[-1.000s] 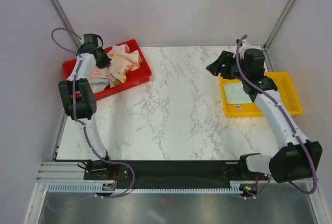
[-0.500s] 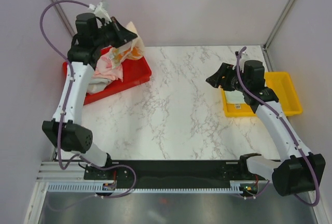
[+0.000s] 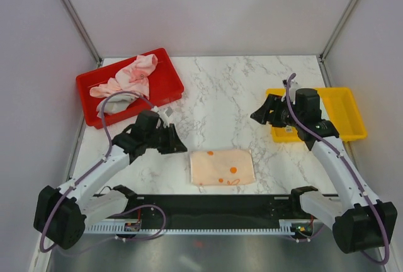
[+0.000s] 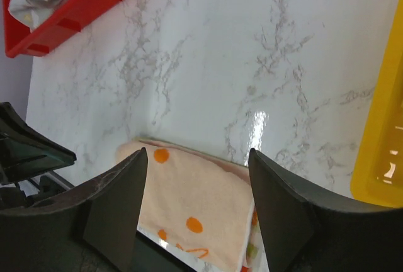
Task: Fold and stack the towels
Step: Move the towel to the center of the board, then flatten out the crumpled towel
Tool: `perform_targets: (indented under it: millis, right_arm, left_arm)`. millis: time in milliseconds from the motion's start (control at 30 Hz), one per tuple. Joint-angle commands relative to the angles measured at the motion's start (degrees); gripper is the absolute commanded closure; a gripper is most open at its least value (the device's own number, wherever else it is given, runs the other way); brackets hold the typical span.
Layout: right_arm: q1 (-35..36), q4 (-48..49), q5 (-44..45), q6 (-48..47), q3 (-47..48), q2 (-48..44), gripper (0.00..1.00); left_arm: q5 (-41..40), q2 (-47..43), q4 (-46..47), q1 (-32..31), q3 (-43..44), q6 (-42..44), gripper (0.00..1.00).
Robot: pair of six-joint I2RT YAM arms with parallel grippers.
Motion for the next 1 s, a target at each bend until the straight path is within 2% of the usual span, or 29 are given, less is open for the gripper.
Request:
perform_targets:
  millis: [0, 33, 67, 167, 267, 467, 700, 967]
  right_arm:
    - [0.7, -1.3, -0.3, 0.4, -2.1, 0.1, 0.27]
    - [1.2, -1.2, -0.2, 0.6, -2.3, 0.7, 0.27]
    - [2.5, -1.1, 0.1, 0.8, -3.0, 1.0, 0.27]
    - [6.3, -1.2, 2.5, 1.6, -5.0, 1.7, 0.27]
    - [11.2, -1.2, 5.3, 2.9, -7.9, 2.5, 0.28]
    - [18.9, -0.9, 10.7, 3.8, -11.7, 7.5, 0.32]
    - [20.3, 2.9, 10.7, 5.2, -12.9, 12.2, 0.33]
    - [21.4, 4.6, 11.5, 8.0, -12.2, 15.5, 0.37]
  left_arm:
    - [-3.8, -3.5, 1.8, -0.5, -6.6, -3.5, 0.76]
    - [-3.8, -4.0, 1.8, -0.8, -7.3, -3.5, 0.76]
    - [-1.0, -4.7, 2.0, -0.8, -7.6, -3.2, 0.53]
    - [0.0, -6.2, -0.4, -0.9, -7.7, -2.6, 0.43]
    - [-1.7, -5.8, -0.8, -0.9, -7.4, -3.6, 0.39]
    - [-6.2, 4.9, -0.3, -1.1, -4.5, -4.3, 0.40]
    - [-5.4, 15.2, 2.8, -3.1, -1.4, -5.8, 0.41]
    - [-5.6, 22.1, 3.0, -6.5, -0.5, -9.6, 0.42]
